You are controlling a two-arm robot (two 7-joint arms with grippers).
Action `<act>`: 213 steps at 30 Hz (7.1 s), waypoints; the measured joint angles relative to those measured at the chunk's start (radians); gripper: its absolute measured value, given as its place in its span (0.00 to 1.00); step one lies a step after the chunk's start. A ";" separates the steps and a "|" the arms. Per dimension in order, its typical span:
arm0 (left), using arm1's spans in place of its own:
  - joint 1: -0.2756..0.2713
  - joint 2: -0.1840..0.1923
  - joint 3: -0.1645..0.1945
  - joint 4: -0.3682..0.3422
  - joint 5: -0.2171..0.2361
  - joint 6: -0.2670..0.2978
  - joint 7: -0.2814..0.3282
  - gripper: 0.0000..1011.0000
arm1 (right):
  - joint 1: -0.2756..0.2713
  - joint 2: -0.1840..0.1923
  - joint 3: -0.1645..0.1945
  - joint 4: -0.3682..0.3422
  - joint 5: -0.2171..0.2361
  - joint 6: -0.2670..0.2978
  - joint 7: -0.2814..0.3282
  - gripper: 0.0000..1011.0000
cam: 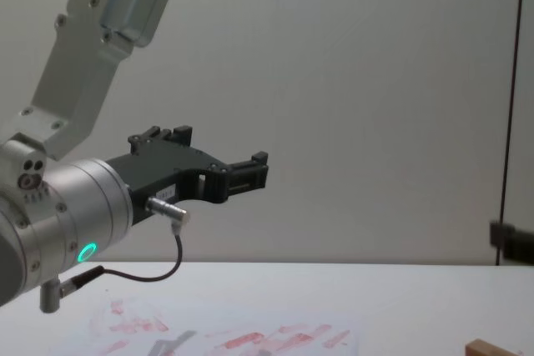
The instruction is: Use the one hand to pick up the stamp and affix it onto the A4 paper.
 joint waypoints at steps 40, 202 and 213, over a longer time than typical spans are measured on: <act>0.000 0.000 0.000 0.000 0.000 0.000 0.000 0.99 | 0.052 -0.048 -0.057 0.167 -0.171 0.105 0.123 0.99; 0.000 0.000 0.000 0.000 0.000 0.000 0.000 0.99 | 0.181 -0.127 -0.056 0.121 -0.090 0.401 0.173 0.22; 0.000 0.000 0.000 0.000 0.000 0.000 0.000 0.99 | 0.152 -0.086 -0.044 0.124 -0.110 0.408 0.192 0.22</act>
